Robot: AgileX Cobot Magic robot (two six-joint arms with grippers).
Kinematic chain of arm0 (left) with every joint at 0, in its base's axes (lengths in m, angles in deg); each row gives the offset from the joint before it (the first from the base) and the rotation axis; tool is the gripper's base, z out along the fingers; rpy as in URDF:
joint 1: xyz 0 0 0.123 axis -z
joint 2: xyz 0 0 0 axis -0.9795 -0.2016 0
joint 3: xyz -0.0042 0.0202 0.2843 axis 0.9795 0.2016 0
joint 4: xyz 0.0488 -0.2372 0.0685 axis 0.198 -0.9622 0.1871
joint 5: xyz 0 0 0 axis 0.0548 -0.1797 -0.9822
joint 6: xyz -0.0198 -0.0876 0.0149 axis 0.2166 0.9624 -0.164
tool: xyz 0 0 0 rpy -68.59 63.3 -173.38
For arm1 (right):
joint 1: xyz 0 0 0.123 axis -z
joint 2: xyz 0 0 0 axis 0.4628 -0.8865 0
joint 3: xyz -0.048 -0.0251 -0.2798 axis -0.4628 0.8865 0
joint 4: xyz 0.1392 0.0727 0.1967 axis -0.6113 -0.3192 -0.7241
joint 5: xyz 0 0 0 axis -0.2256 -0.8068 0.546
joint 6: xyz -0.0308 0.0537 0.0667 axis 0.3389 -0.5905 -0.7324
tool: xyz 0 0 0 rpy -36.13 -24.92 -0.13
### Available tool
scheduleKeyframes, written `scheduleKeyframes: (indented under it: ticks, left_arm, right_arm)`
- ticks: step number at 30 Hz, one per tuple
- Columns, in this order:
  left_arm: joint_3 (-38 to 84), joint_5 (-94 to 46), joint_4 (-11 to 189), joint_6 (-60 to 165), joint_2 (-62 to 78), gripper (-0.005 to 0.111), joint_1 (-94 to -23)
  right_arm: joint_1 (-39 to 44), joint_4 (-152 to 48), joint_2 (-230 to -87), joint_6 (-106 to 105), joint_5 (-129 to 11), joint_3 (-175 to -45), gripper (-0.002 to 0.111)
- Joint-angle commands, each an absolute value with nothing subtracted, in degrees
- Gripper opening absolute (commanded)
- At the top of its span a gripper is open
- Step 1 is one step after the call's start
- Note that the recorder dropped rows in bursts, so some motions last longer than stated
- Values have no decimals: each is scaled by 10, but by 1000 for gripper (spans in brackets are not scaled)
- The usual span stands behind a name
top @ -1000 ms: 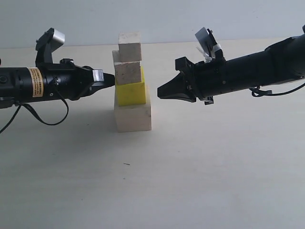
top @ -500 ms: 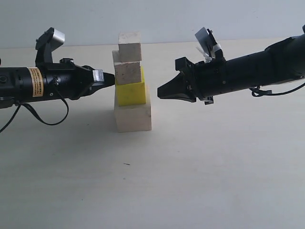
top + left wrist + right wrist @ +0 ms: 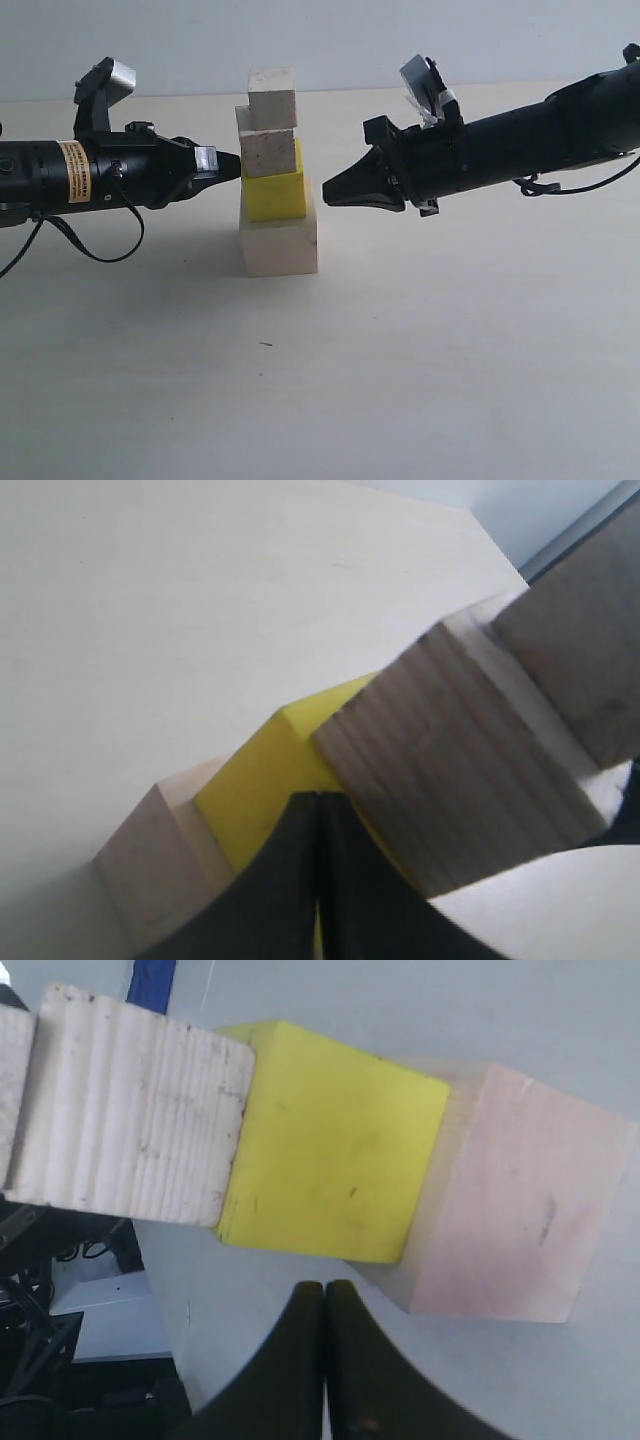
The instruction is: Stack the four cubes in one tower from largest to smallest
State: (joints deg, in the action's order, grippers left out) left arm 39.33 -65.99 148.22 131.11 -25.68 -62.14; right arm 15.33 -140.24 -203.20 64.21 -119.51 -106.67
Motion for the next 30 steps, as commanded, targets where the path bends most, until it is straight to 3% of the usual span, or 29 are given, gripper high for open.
scheduleKeyframes:
  ticks: [1, 30]
  left_arm:
    - [391, -661, 1475, 1307, -256, 0, -624]
    - [391, -661, 1482, 1309, -256, 0, -624]
  right_arm:
    - [142, -1401, -2032, 643, -1214, -1071, 0]
    - [129, -1389, -2037, 645, -1160, -1094, 0]
